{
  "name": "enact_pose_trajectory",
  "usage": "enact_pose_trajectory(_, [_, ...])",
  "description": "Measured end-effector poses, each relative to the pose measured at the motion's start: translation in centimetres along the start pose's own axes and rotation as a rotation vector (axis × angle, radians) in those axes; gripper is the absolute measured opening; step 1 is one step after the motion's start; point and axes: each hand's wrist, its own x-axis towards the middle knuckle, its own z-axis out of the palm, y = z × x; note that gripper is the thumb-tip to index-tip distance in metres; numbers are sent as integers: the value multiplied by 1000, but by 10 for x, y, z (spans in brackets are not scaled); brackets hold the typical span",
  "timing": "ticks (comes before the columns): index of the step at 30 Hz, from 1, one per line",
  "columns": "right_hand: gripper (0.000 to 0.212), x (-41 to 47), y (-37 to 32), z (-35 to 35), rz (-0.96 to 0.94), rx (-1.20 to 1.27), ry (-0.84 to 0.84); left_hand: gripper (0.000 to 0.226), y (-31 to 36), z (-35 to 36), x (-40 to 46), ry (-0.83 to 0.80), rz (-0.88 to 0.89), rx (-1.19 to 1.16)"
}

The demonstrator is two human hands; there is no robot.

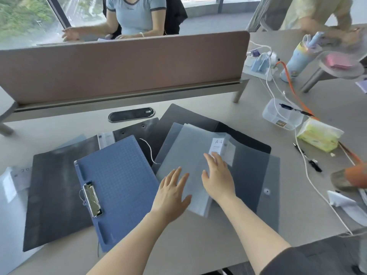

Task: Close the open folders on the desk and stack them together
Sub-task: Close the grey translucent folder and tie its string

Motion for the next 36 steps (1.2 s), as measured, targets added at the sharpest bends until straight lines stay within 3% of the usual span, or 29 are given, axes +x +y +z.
enact_pose_trajectory(12, [54,32,67,-42,60,-4,16,96,47,18,22,-202,76,-58])
enact_pose_trajectory(19, [68,63,92,-53,76,108,-72,115,47,24,26,-268,168,69])
enact_pose_trajectory(36, [71,110,108,-54,25,172,-225,119,45,35,27,-286,188,208])
